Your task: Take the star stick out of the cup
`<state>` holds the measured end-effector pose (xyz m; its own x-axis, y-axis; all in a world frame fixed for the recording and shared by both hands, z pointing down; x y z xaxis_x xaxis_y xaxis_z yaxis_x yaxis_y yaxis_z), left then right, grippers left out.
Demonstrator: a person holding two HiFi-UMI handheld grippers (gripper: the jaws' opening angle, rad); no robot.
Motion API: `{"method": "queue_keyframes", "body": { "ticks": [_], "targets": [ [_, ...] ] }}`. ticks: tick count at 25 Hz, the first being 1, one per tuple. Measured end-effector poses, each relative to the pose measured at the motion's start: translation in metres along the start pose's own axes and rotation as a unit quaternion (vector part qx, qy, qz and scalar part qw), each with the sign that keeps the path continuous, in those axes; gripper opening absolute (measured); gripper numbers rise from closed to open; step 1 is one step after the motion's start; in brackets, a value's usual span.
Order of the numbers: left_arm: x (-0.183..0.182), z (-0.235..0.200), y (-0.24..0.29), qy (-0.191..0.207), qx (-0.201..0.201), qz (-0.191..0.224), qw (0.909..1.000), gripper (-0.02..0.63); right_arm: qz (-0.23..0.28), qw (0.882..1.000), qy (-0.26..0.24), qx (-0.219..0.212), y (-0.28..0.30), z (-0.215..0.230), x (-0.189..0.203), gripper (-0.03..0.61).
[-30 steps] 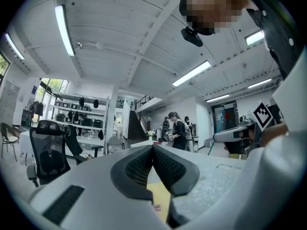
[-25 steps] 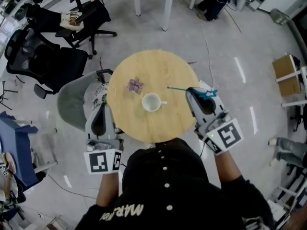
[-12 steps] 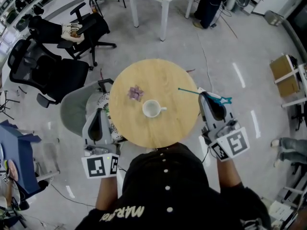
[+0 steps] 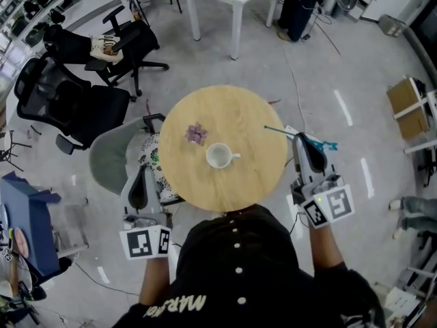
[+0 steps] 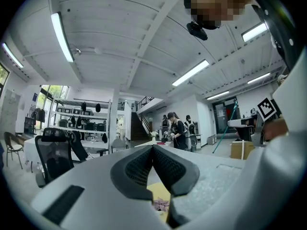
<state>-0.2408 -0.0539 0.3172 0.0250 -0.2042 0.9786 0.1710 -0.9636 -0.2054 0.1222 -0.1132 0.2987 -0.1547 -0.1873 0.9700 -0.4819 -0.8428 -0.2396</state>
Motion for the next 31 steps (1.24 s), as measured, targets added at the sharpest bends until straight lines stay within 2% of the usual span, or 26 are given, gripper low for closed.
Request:
{"method": "queue_keyframes", "body": {
  "ticks": [31],
  "targets": [
    [0.0,0.012,-0.002,-0.004,0.003,0.008,1.0,-0.003,0.001,1.0,-0.012,-0.013,-0.004,-0.007,-0.001,0.018]
  ]
}}
Point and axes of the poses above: the fingertips, and each gripper's own axes: y forward along the fingers, z to its right, x out of its underside, the point moved 4 cm from there along -y, backward along the fingers, and after that the axes turned 13 degrees about z, right-handed, at the moved point
